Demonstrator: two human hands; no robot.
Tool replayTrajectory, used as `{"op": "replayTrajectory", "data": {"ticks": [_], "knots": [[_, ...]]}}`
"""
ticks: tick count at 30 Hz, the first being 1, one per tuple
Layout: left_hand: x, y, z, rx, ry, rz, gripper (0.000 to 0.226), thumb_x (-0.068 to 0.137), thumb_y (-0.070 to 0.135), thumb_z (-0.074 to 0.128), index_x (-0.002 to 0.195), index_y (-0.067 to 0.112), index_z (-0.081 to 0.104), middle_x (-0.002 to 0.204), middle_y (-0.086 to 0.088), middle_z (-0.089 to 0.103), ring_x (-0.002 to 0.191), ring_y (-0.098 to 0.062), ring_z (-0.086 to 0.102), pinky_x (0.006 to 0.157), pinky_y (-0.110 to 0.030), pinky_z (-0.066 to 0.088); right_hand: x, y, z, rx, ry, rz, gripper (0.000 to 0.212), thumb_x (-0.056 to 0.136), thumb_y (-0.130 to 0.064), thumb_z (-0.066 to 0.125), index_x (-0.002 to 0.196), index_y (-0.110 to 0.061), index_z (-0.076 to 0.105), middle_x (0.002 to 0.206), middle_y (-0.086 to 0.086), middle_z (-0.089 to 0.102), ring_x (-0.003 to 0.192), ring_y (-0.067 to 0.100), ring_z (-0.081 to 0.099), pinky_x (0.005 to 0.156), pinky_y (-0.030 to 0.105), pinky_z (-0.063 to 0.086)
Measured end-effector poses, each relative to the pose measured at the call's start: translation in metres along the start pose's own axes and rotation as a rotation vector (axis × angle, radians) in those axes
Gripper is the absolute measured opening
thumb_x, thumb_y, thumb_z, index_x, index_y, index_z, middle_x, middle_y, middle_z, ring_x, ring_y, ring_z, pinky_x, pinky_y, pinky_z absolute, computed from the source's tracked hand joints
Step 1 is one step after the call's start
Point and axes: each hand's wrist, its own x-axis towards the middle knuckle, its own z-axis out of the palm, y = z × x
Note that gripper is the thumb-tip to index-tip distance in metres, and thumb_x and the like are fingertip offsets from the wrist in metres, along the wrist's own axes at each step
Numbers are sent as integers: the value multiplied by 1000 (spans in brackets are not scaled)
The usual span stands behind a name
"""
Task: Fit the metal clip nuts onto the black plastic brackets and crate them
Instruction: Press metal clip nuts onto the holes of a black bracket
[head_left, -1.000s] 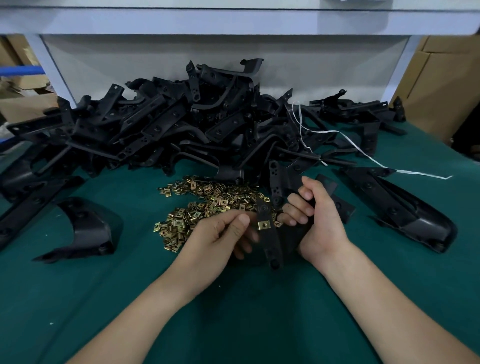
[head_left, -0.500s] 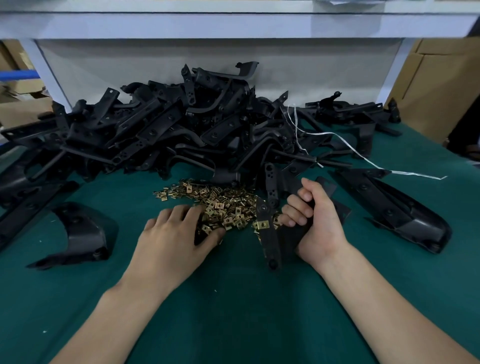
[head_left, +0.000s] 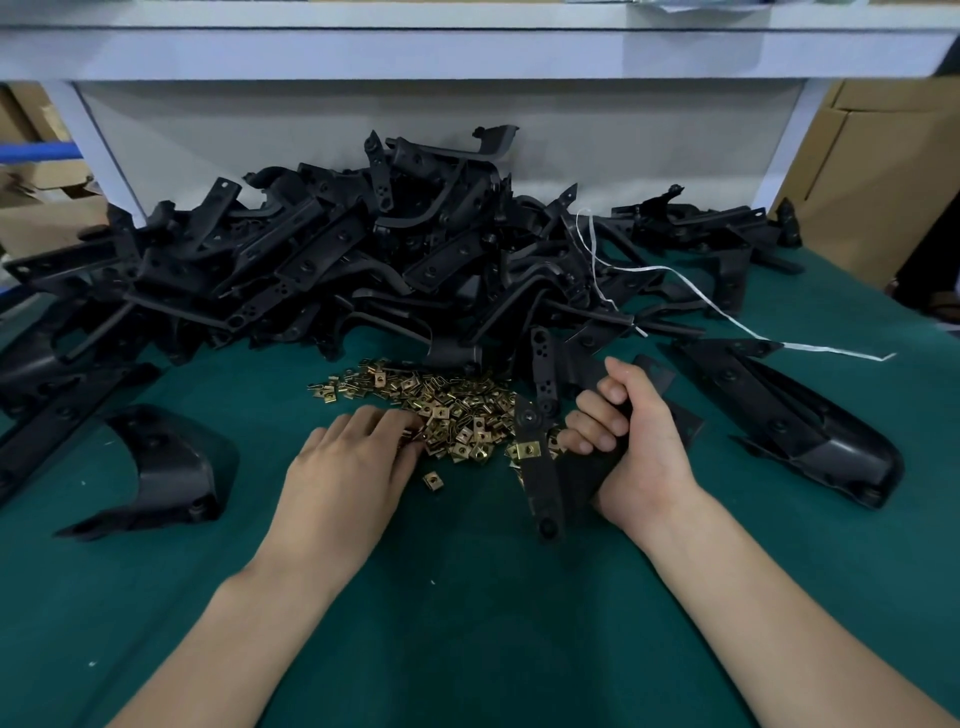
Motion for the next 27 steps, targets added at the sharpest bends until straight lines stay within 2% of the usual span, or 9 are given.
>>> {"op": "replayTrajectory", "data": {"ticks": [7,12,16,27], "knots": [[1,-3,2,-52,86,21,18,95,19,66,112,18,71,97,2,72,86,-28,68,73,-39,53,-2,-1,1,-5,0,-3,42,96,-37,53,58,-24,41,47,-8,22,38,9,21,41,23,30],[1,-4,5,-75,179,47,14,93,16,69,107,16,70,94,2,70,74,-27,65,66,-37,52,-3,-1,2,2,-2,-1,44,97,-36,53,56,-24,42,47,-8,22,38,9,21,40,23,31],[1,-4,6,-91,224,79,14,92,12,69,106,13,69,94,1,67,73,-26,63,68,-38,52,-3,-2,2,10,-1,7,45,97,-36,54,56,-24,42,47,-8,22,38,9,22,40,23,31],[2,-3,4,-102,205,64,19,96,26,64,107,12,69,93,0,68,81,-28,64,76,-43,50,1,-1,-2,48,-1,22,42,93,-38,58,57,-25,42,48,-8,22,38,9,21,41,23,30]]}}
